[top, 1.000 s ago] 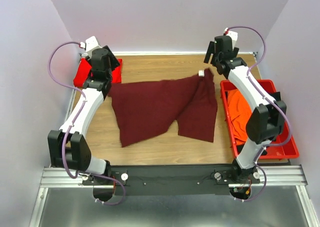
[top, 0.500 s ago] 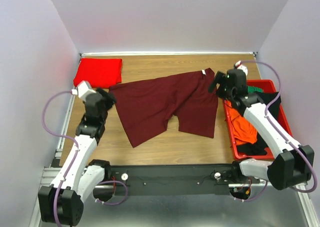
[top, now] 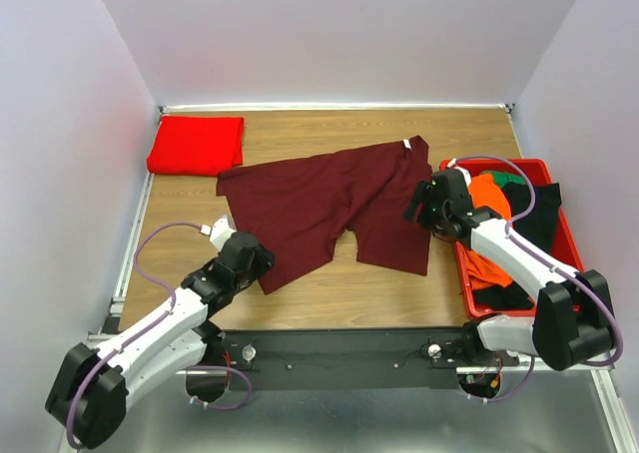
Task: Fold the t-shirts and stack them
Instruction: Flatten the tshirt out
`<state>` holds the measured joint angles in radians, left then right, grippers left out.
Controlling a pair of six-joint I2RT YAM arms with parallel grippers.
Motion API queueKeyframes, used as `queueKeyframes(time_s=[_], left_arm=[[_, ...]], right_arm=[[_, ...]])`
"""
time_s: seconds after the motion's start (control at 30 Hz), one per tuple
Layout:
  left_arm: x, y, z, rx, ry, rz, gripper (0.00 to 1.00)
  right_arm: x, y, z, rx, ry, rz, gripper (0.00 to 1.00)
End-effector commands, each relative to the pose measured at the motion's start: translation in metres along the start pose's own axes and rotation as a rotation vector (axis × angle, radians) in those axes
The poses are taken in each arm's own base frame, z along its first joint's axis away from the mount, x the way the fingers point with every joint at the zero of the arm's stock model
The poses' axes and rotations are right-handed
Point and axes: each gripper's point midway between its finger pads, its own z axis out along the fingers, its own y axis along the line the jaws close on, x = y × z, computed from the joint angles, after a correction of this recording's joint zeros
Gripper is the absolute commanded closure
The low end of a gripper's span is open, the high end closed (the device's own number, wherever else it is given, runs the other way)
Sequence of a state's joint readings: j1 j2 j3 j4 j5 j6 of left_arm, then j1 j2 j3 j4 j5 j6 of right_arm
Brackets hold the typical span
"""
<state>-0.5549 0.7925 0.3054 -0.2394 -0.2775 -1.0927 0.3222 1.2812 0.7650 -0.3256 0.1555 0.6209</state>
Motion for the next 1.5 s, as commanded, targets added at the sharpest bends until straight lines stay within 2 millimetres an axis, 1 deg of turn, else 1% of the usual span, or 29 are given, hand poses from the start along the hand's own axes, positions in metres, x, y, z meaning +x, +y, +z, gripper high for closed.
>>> queueKeyframes(time_s=[0.0, 0.07, 0.1, 0.17, 0.2, 0.23, 0.27, 0.3, 0.33, 0.37, 0.43, 0.47, 0.5, 0.63, 0.83, 0.87, 0.9, 0.93, 1.0, 1.07, 1.17, 1.2, 1.23, 1.3, 1.33, 1.37, 1.4, 1.43, 1.47], left_arm=[[0.012, 0.001, -0.004, -0.068, 0.015, -0.026, 0.46], [0.021, 0.006, -0.009, -0.118, 0.051, -0.009, 0.45], [0.025, 0.004, -0.015, -0.133, 0.075, 0.023, 0.45], [0.025, 0.003, -0.02, -0.155, 0.075, 0.051, 0.44], [0.028, -0.002, -0.023, -0.144, 0.086, 0.076, 0.31], [0.03, -0.003, -0.024, -0.144, 0.094, 0.082, 0.26], [0.034, -0.003, -0.025, -0.146, 0.107, 0.086, 0.23], [0.037, -0.003, -0.025, -0.147, 0.12, 0.091, 0.22], [0.046, -0.001, -0.024, -0.153, 0.153, 0.107, 0.2], [0.048, -0.004, -0.025, -0.148, 0.166, 0.117, 0.17], [0.056, 0.001, -0.023, -0.184, 0.197, 0.166, 0.16], [0.056, 0.002, -0.022, -0.198, 0.201, 0.187, 0.11], [0.056, 0.003, -0.02, -0.205, 0.198, 0.196, 0.02], [0.057, 0.004, -0.015, -0.221, 0.201, 0.255, 0.02], [0.059, 0.007, -0.006, -0.259, 0.213, 0.337, 0.03], [0.059, 0.008, -0.005, -0.269, 0.213, 0.355, 0.05], [0.058, 0.007, -0.003, -0.275, 0.212, 0.361, 0.09], [0.058, 0.011, 0.0, -0.3, 0.211, 0.378, 0.15], [0.057, 0.012, 0.002, -0.317, 0.207, 0.397, 0.33], [0.057, 0.014, 0.005, -0.333, 0.205, 0.407, 0.36], [0.055, 0.012, 0.007, -0.33, 0.198, 0.401, 0.61], [0.052, 0.012, 0.008, -0.331, 0.192, 0.395, 0.77], [0.043, 0.011, 0.01, -0.335, 0.172, 0.383, 0.8], [0.03, 0.013, 0.014, -0.348, 0.147, 0.363, 1.0], [0.017, 0.011, 0.015, -0.342, 0.118, 0.37, 1.0], [-0.002, 0.015, 0.017, -0.367, 0.08, 0.335, 1.0], [-0.015, 0.015, 0.018, -0.372, 0.05, 0.321, 1.0], [-0.033, 0.014, 0.017, -0.365, 0.007, 0.318, 1.0], [-0.044, 0.015, 0.017, -0.367, -0.024, 0.284, 1.0]], right_arm=[[0.001, 0.003, 0.004, -0.01, -0.014, 0.02, 0.14], [0.003, 0.002, 0.004, -0.01, -0.009, 0.017, 0.14], [0.004, 0.002, 0.004, -0.01, -0.01, 0.017, 0.14], [0.006, 0.001, 0.004, -0.01, -0.006, 0.021, 0.14], [0.007, 0.0, 0.004, -0.008, -0.002, 0.023, 0.14], [0.007, 0.0, 0.004, -0.008, -0.002, 0.025, 0.14], [0.007, 0.001, 0.004, -0.01, -0.004, 0.025, 0.14], [0.007, 0.0, 0.004, -0.008, -0.002, 0.025, 0.14], [0.005, 0.001, 0.003, -0.011, -0.008, 0.021, 0.14], [0.005, 0.0, 0.003, -0.008, -0.012, 0.02, 0.14], [0.002, 0.001, 0.002, -0.012, -0.019, 0.016, 0.14], [0.0, 0.003, 0.001, -0.019, -0.024, 0.016, 0.14], [-0.001, 0.005, 0.0, -0.023, -0.025, 0.013, 0.14], [-0.004, 0.007, 0.0, -0.029, -0.03, 0.014, 0.14], [-0.004, 0.003, 0.001, -0.01, -0.036, 0.011, 0.14], [-0.004, 0.002, 0.002, -0.007, -0.035, 0.008, 0.14], [-0.004, 0.002, 0.002, -0.005, -0.036, 0.006, 0.14], [-0.003, 0.001, 0.003, -0.001, -0.034, 0.002, 0.14], [-0.004, 0.001, 0.003, -0.002, -0.035, 0.0, 0.14], [-0.005, 0.002, 0.003, -0.003, -0.037, -0.001, 0.14], [-0.006, 0.003, 0.003, -0.008, -0.038, -0.005, 0.14], [-0.008, 0.004, 0.003, -0.01, -0.042, -0.005, 0.14], [-0.007, 0.004, 0.003, -0.008, -0.039, -0.007, 0.14], [-0.007, 0.004, 0.004, -0.009, -0.035, -0.009, 0.14], [-0.007, 0.004, 0.005, -0.007, -0.036, -0.008, 0.14], [-0.007, 0.004, 0.006, -0.006, -0.033, -0.008, 0.14], [-0.005, 0.004, 0.007, -0.003, -0.028, -0.01, 0.14], [-0.005, 0.003, 0.009, 0.002, -0.027, -0.011, 0.14], [-0.005, 0.003, 0.01, 0.005, -0.026, -0.01, 0.14]])
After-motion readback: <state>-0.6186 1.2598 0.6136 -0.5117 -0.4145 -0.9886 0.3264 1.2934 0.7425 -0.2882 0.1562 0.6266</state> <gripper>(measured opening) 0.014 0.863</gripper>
